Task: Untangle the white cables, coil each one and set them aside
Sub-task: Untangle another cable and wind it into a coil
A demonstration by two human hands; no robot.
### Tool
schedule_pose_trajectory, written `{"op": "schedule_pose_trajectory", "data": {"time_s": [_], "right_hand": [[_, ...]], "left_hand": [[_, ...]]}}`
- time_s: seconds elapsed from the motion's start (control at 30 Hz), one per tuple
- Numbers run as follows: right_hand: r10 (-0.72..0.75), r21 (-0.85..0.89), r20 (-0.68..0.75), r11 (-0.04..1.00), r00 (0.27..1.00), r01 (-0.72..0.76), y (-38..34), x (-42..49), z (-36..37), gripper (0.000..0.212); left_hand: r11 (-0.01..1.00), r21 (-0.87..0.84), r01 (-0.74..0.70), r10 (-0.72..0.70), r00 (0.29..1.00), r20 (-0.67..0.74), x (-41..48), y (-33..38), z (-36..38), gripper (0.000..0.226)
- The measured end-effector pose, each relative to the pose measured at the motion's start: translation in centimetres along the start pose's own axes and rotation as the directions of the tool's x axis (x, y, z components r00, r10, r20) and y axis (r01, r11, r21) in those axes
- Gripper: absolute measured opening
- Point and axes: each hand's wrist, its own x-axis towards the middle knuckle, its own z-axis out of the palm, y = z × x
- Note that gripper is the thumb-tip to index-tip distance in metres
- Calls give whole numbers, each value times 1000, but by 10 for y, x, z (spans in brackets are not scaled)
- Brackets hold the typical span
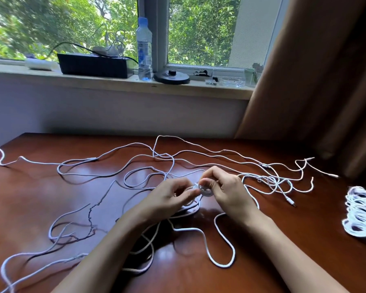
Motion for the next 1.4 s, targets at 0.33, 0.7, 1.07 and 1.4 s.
{"op": "schedule_pose_trajectory", "data": {"time_s": [0.33, 0.7, 1.07, 1.4], "right_hand": [[56, -60, 5, 997, 998, -56, -1, -1, -3, 12], [97, 67, -34, 993, 995, -95, -5, -1, 5, 15], [188, 221, -56, 960, 981, -172, -5, 0, -9, 15], [252, 242, -32, 941, 967, -237, 8, 4, -14, 12]], "left_hand": [[966, 250, -71, 83, 996, -37, 2, -1, -1, 17], [908, 413, -72, 127, 986, -108, 4, -4, 0, 12], [833, 521, -188, 236, 971, -27, -1, 12, 10, 9], [983, 142, -116, 141, 973, -184, 1, 25, 16, 21]]}}
